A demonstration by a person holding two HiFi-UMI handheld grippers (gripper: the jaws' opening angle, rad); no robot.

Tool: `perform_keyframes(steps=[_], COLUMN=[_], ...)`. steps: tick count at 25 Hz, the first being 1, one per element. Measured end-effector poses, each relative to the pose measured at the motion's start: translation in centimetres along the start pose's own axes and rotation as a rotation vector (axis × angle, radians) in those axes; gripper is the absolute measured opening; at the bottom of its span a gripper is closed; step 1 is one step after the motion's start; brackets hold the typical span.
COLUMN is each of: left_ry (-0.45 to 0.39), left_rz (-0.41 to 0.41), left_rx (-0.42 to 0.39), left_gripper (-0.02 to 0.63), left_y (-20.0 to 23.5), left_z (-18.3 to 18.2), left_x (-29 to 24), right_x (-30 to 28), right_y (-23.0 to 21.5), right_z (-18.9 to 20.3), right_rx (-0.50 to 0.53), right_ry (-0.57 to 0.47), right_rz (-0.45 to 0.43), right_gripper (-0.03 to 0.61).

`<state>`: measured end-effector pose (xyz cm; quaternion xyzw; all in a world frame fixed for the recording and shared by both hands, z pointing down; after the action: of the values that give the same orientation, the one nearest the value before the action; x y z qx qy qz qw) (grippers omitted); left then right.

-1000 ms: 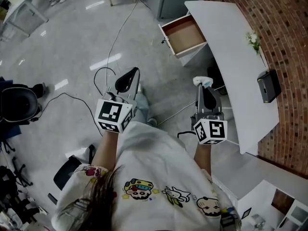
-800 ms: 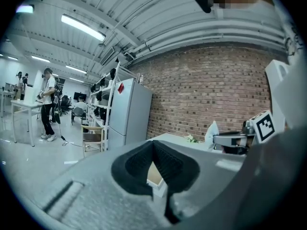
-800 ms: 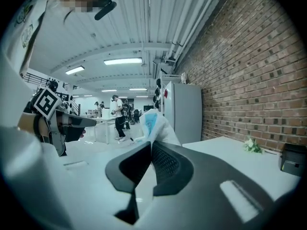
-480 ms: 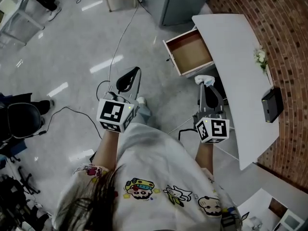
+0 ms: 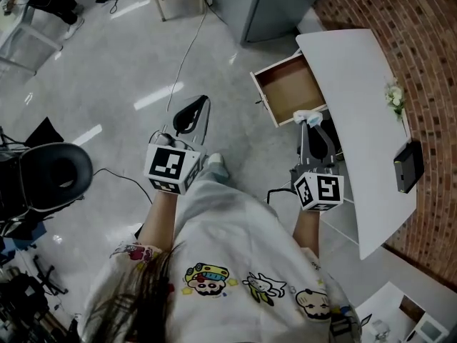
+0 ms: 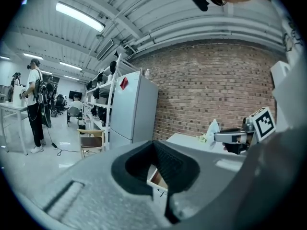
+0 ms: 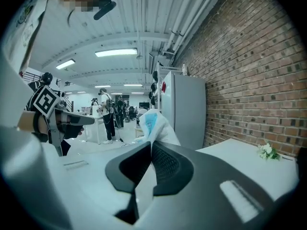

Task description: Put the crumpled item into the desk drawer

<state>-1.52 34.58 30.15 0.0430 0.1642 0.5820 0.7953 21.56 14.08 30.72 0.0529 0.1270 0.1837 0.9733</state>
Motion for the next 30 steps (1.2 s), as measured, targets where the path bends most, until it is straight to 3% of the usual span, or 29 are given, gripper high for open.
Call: perform_keyframes(steps=[15,23,30], left_ry=[0.051,0.074,0.080], left_rz=[0.026,0.051,0.105], left_rx=[0.032,0.019,-0.005], left_gripper=[0.000,0.000,0.000], left_y=[4.8,6.9,7.6], left_z=[0.6,-0.3,-4.3], left_x=[-3.7,-10.5,-18.2], right_x=[-4.2,-9.6,-13.8], right_y=[-0.2,-3.9,-8.3], right_z=[1.0,2.3,1.4], right_rx=[-0.018,-0.046,-0.075], right_ry=[0.085,0.110,0.126], right_rz=[0.075,0.109,0.158], right_gripper=[0.012,0.012,0.012])
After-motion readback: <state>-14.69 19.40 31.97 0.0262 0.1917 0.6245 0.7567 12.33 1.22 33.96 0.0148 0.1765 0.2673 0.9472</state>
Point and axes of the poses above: the fingertips, and each gripper's own axes: x backward along the fingers, y to its left, z out of its underside, the point moved 10 cm from there along x, backward along the fingers, and after that the axes turned 9 degrees about x, right-handed, at the moved point
